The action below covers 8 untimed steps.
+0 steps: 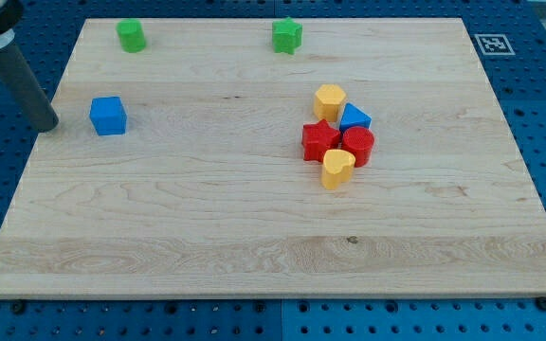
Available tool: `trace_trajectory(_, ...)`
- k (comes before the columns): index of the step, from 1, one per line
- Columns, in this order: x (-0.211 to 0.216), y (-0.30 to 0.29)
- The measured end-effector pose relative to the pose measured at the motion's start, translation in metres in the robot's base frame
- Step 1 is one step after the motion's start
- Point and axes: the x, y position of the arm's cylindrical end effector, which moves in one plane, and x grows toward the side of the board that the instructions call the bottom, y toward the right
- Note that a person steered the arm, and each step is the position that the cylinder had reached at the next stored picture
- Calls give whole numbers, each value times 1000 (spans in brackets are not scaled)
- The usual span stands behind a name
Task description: Place the cube parallel to the hexagon
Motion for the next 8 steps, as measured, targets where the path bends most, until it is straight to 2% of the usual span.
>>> trace_trajectory(1, 0, 4)
trace_trajectory(4, 2, 134)
trace_trajectory(6, -5, 112)
trace_trajectory(8, -13, 125)
